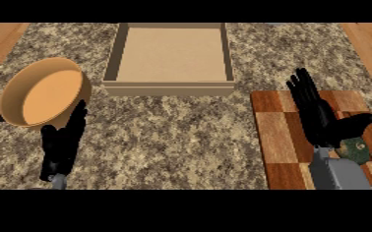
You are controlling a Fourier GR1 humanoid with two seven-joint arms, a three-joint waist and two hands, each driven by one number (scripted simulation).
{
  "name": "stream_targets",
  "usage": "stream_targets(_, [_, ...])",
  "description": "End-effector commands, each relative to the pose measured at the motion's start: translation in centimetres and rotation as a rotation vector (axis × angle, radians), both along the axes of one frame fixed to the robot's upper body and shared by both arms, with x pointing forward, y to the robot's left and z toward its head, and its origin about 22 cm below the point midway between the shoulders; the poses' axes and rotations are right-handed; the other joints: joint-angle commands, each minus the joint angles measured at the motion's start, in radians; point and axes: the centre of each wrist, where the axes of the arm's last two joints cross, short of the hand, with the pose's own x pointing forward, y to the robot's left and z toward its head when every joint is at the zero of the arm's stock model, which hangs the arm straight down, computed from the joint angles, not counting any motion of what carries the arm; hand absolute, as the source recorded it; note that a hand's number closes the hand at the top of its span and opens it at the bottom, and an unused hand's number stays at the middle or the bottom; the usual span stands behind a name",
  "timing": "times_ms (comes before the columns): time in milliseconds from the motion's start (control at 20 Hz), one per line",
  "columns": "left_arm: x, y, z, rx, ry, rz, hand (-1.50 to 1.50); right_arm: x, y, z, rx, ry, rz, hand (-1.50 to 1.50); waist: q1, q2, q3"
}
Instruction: Pick the tomato from the cutting board and place it in the cardboard box
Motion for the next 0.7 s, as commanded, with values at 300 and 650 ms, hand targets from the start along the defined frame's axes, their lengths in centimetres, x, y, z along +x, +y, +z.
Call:
stream_targets(300, [1.0,1.6,3.5,0.167,-0.155,-0.031,0.00,0.5,-11.4,9.6,-0.672,-0.271,-0.312,-1.50,-0.085,0.019,0.005])
stream_targets(650, [2.1,-0.6,4.0,0.193,-0.184,-0.080,0.00,2.3,-9.7,4.3,-0.250,-0.508,-0.599,-1.50,-0.021,0.012,0.034])
